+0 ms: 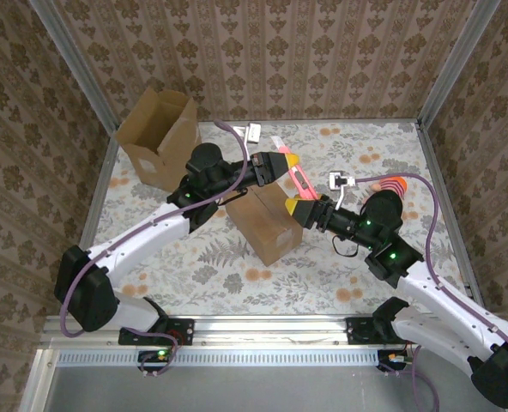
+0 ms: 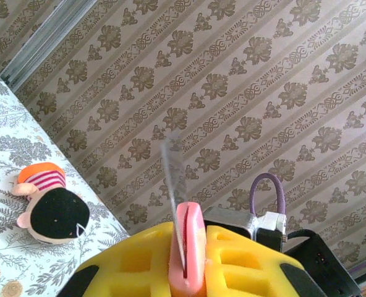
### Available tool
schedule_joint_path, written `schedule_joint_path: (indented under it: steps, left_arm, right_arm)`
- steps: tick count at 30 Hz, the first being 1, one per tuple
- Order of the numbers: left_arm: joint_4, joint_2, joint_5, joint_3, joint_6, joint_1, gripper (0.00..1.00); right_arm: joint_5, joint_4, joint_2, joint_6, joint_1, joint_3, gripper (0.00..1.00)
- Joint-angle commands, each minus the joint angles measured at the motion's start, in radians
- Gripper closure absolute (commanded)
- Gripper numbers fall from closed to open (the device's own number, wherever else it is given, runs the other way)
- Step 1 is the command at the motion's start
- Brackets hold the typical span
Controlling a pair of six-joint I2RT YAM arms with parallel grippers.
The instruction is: Unpack the express box
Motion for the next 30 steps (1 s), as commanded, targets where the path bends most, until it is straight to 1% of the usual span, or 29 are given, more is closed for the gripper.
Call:
schedule_joint_path:
  steps: [1, 13, 30]
  left_arm:
    - [0.059, 0.010, 0.021, -0.015, -0.018, 0.000, 1.00]
    - [0.077, 0.031, 0.044, -0.017, -0.029, -0.005, 1.00]
    - [0.103, 0.065, 0.058, -0.028, -0.040, -0.020, 1.00]
  right_arm:
    - [0.000, 0.055, -0.010, 0.005, 0.007, 0.030, 0.25]
    - [0.000, 0.054, -0.002, 0.000, 0.007, 0.049, 0.31]
    - [0.000, 0.049, 0.009, -0.005, 0.007, 0.075, 0.47]
